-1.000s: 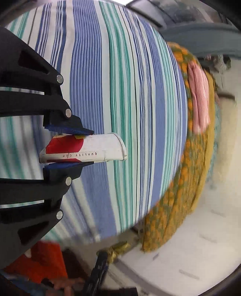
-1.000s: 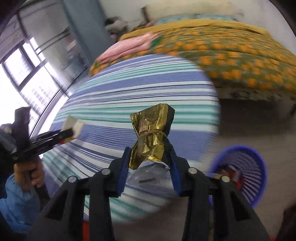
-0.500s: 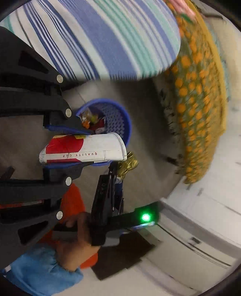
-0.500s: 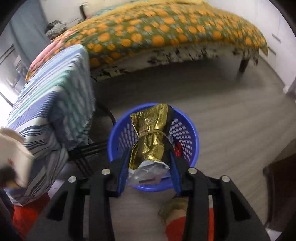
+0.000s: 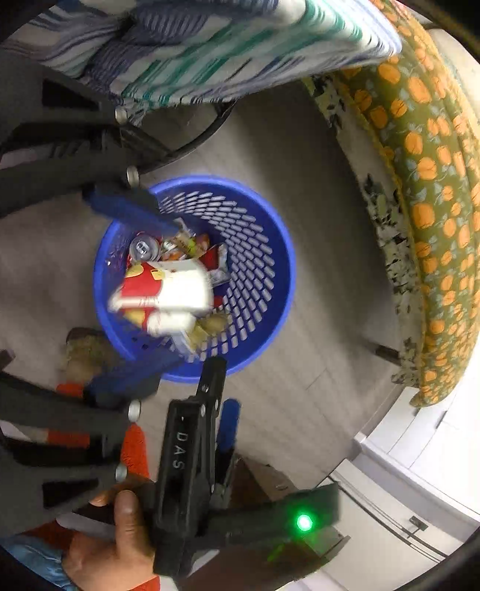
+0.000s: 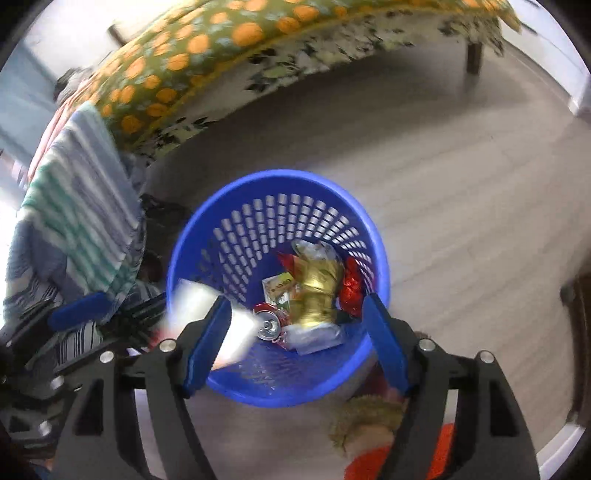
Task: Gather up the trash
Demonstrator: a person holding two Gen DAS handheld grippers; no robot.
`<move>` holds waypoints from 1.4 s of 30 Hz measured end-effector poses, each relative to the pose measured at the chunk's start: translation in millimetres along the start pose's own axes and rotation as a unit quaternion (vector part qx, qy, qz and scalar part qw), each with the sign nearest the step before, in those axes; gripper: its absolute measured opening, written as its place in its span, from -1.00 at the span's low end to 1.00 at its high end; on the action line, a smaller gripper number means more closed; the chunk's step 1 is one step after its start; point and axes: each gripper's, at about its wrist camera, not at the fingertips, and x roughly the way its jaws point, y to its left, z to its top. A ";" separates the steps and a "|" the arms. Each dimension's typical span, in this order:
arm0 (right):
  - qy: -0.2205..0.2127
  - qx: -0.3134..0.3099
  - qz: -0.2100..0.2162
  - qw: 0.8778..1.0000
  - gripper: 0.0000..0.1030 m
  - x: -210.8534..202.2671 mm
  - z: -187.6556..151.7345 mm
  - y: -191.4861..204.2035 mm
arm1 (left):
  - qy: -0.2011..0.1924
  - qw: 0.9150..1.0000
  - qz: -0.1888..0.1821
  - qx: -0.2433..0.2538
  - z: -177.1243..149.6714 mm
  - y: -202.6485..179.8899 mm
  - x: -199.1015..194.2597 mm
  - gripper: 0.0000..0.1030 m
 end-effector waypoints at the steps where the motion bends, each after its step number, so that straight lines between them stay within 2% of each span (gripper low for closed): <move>1: -0.004 0.007 -0.001 1.000 0.56 -2.6 0.7 -2.1 | -0.016 1.000 0.001 -0.001 -1.5 -0.3 -8.2 0.45; 2: -0.016 0.012 -0.002 1.000 0.69 -9.7 1.6 -2.8 | -0.032 0.999 0.003 0.000 -1.7 -0.4 -16.8 0.47; 5: -0.067 0.009 -0.019 0.998 0.91 -45.3 0.6 3.0 | -0.081 0.996 0.023 0.001 -5.6 -4.6 -47.4 0.56; 7: -0.088 0.004 -0.022 0.996 0.91 -65.8 -2.0 8.7 | -0.130 0.991 0.036 -0.007 -11.4 -6.6 -75.0 0.81; 9: -0.104 0.000 -0.036 0.994 0.91 -82.7 -5.3 13.2 | -0.162 0.986 0.042 -0.009 -19.4 -8.6 -100.5 0.90; 12: -0.141 -0.015 -0.070 0.988 0.91 -117.0 -18.8 23.3 | -0.169 0.985 0.045 0.008 -28.3 -16.4 -122.3 0.90; 13: -0.156 -0.021 -0.080 0.984 0.91 -126.4 -22.8 28.4 | -0.173 0.983 0.059 0.024 -32.4 -23.2 -130.7 0.90; 15: -0.225 -0.032 -0.102 0.968 0.91 -163.4 -41.2 40.7 | -0.188 0.976 0.096 0.047 -40.4 -34.3 -146.6 0.90; 17: -0.283 -0.018 -0.105 0.953 0.91 -195.4 -59.5 47.8 | -0.201 0.973 0.108 0.046 -46.4 -39.4 -157.3 0.90; 20: -0.256 -0.004 -0.142 0.956 0.91 -201.2 -64.4 47.6 | -0.183 0.975 0.121 0.021 -50.7 -39.7 -165.7 0.90; 22: -0.235 0.012 -0.119 0.965 0.91 -198.7 -66.3 41.0 | -0.151 0.982 0.112 0.003 -48.5 -37.3 -162.0 0.90; 25: -0.217 0.024 -0.097 0.971 0.91 -196.6 -72.1 43.1 | -0.128 0.983 0.131 -0.003 -49.9 -35.1 -156.7 0.90; 33: -0.172 0.003 -0.098 0.980 0.91 -187.9 -92.8 72.5 | -0.099 0.986 0.131 -0.003 -54.3 -28.9 -147.8 0.90; 42: -0.144 -0.024 -0.122 0.982 0.91 -182.7 -105.9 87.4 | -0.087 0.988 0.130 -0.010 -53.3 -27.3 -144.2 0.90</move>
